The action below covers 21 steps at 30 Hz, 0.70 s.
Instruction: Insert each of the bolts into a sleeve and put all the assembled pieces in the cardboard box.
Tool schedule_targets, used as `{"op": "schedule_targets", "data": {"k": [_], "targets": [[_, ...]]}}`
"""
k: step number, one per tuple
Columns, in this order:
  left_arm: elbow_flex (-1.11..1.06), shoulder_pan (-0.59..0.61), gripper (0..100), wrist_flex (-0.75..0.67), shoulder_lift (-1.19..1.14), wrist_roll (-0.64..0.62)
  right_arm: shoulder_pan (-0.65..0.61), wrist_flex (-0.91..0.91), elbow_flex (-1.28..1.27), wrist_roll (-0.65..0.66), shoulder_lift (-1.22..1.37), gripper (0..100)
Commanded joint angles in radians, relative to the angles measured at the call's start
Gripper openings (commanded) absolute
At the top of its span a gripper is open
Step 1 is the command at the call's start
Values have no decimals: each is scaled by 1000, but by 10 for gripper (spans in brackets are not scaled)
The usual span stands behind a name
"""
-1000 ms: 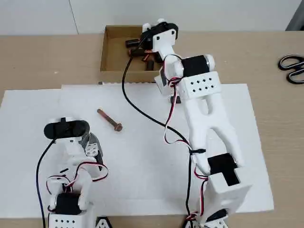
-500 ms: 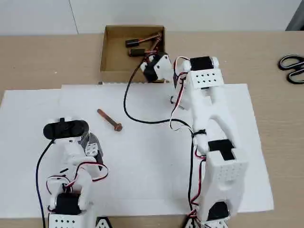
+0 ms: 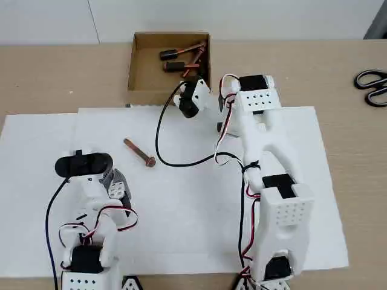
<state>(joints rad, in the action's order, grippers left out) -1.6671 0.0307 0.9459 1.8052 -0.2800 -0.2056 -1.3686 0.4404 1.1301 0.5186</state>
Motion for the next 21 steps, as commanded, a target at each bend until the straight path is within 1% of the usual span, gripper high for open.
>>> {"op": "schedule_targets", "data": {"k": [1,6,17,21], "targets": [[1,3,6,-2,8,-8,12,41,44,26,-4,137],[1,3,6,-2,8,-8,7,82,43,28,36,137],[1,5,6,-2,8,-8,5,82,43,37,130,134],[1,5,6,-2,8,-8,-13,82,43,38,154,132]]}}
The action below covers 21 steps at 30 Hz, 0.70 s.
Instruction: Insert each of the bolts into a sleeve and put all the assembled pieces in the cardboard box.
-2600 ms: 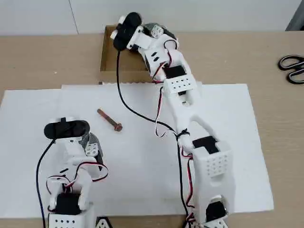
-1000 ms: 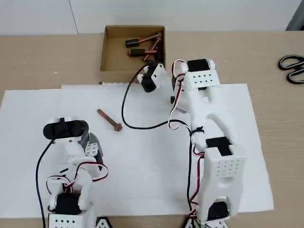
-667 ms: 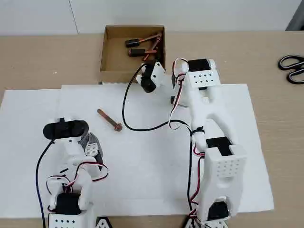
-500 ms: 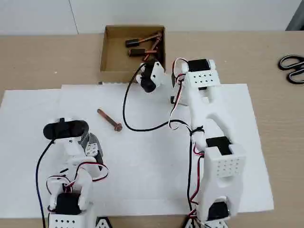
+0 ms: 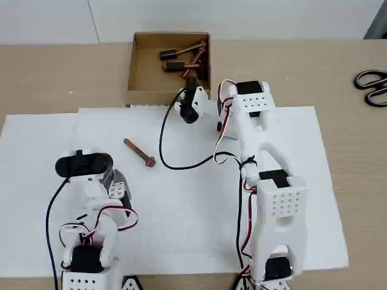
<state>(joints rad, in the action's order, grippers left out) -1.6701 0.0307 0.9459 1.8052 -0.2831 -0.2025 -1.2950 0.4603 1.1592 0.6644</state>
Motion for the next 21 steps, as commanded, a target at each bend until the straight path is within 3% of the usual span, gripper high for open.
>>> {"op": "schedule_targets", "data": {"k": [1,11,16,21], "targets": [[4,5,6,-2,8,-5,-25,8,23,9,15,132],[4,5,6,-2,8,-5,-65,-2,23,-6,41,10],[4,5,6,-2,8,-5,-68,-2,23,-112,38,3],[4,5,6,-2,8,-5,-70,-71,38,-336,5,2]]}}
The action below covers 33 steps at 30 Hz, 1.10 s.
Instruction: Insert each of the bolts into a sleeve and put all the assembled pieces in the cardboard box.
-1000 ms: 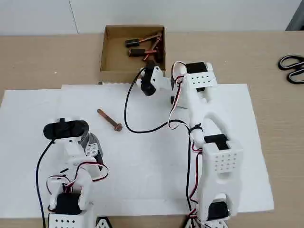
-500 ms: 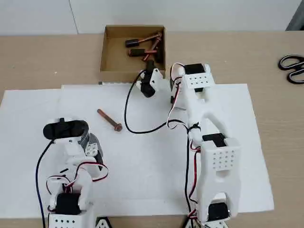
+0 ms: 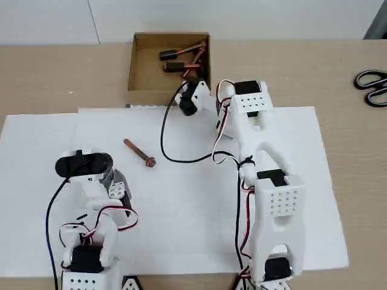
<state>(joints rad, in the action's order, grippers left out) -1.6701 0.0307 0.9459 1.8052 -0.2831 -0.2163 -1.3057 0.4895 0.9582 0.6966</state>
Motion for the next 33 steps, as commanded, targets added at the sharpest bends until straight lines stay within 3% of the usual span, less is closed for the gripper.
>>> {"op": "schedule_targets", "data": {"k": [1,9,17,28,33], "targets": [[4,5,6,-2,8,-5,-58,-85,18,-192,-36,2],[4,5,6,-2,8,-5,-67,-302,118,-549,-65,2],[4,5,6,0,8,-5,-45,-343,124,-723,-74,2],[4,5,6,2,8,-3,-35,-364,118,-758,-349,2],[5,3,6,0,8,-3,27,-374,17,-786,-483,2]]}}
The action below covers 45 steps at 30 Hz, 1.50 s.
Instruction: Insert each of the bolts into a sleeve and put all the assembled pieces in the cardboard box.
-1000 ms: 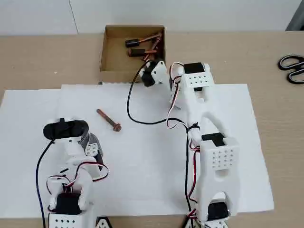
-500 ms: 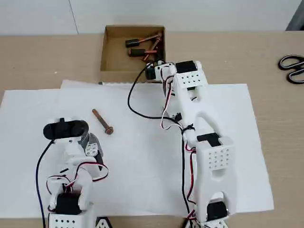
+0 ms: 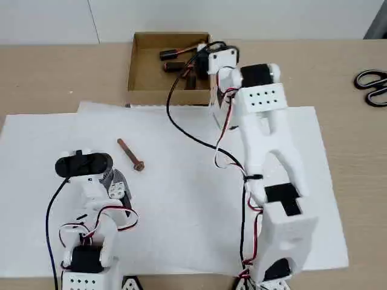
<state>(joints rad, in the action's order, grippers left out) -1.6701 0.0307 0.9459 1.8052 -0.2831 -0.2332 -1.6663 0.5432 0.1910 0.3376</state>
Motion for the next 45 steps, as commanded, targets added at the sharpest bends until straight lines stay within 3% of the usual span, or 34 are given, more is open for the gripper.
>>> {"op": "schedule_targets", "data": {"k": [1,11,21,30,39,45], "targets": [[5,2,6,0,8,-3,58,-13,-71,-18,-150,2],[65,2,6,9,3,72,234,-7,-551,-12,-533,2],[334,-5,6,265,2,155,421,8,-942,29,-802,3],[484,0,6,358,-8,288,506,7,-1092,28,-1013,3],[697,2,6,400,-359,293,542,7,-1112,23,-1118,3],[888,2,6,422,-660,193,542,8,-1115,23,-1145,3]]}}
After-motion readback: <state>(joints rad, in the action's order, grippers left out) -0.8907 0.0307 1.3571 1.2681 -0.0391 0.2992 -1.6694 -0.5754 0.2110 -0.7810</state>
